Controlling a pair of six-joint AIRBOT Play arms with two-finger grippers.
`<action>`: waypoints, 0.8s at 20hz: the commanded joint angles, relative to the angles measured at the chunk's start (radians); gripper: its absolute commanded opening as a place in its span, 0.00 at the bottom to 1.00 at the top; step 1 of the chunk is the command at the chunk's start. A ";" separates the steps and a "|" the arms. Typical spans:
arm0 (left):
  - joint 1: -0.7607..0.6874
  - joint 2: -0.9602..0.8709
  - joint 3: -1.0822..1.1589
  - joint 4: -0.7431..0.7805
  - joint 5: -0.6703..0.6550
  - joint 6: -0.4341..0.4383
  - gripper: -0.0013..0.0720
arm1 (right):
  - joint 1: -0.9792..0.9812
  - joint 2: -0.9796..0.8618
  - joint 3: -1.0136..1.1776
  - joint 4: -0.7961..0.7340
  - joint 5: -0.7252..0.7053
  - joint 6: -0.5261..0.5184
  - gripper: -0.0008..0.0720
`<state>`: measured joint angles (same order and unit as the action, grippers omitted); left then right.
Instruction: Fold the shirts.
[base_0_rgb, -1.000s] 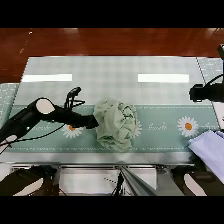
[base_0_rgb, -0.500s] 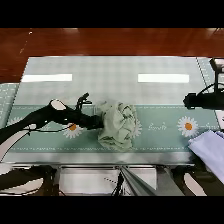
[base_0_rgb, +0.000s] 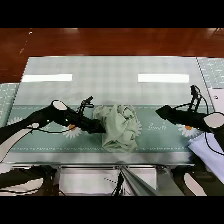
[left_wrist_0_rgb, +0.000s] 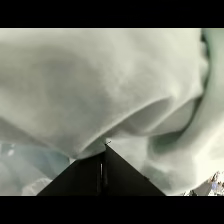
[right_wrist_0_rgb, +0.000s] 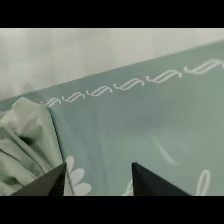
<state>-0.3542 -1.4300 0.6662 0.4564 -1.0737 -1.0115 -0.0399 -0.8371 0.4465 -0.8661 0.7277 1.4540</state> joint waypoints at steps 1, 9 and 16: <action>0.001 -0.001 0.000 -0.002 -0.019 0.017 0.04 | 0.045 -0.048 -0.064 0.143 -0.069 -0.012 0.63; 0.001 -0.001 0.000 -0.003 -0.019 0.016 0.04 | 0.393 -0.284 -0.063 0.350 -0.250 -0.039 0.63; 0.005 -0.001 0.006 -0.005 -0.020 0.016 0.04 | 0.518 -0.364 -0.058 0.577 -0.334 -0.043 0.07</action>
<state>-0.3531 -1.4300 0.6674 0.4522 -1.0943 -0.9951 0.4377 -1.1778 0.3843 -0.3752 0.4122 1.4189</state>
